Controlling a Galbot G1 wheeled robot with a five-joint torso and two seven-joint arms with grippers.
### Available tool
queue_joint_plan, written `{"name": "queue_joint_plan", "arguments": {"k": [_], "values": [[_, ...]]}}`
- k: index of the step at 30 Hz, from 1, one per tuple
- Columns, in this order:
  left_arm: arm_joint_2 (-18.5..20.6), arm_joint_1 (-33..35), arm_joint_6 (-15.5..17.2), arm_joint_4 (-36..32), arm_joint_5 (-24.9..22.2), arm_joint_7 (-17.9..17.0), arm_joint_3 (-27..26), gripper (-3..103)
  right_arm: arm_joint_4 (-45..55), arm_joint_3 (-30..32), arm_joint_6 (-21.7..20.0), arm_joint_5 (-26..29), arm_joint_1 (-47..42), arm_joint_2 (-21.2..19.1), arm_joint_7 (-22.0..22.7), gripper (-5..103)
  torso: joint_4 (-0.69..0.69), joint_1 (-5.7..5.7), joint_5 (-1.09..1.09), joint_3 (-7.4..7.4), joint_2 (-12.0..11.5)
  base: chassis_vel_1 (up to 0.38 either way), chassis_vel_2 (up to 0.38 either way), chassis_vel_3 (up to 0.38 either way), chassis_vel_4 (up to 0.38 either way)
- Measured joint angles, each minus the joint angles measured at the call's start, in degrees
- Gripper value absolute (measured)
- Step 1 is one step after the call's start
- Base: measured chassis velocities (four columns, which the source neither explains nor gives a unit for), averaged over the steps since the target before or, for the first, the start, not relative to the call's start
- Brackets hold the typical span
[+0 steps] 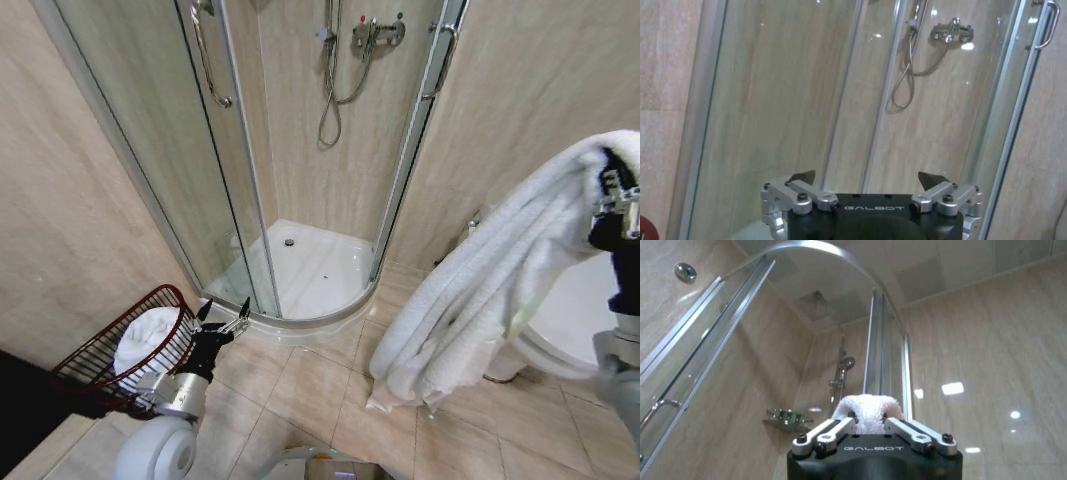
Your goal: Discard the used towel into the hamper.
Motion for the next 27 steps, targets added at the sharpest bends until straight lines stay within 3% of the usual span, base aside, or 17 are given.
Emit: {"name": "queue_joint_plan", "arguments": {"k": [27], "values": [[0.0,0.0,0.0,0.0,0.0,0.0,0.0,100,0.0,0.44,-0.02,-1.61,-0.13,-0.21,0.39,7,0.0,2.34,0.0,3.8,6.17,0.0,0.0,0.0,0.0]]}}
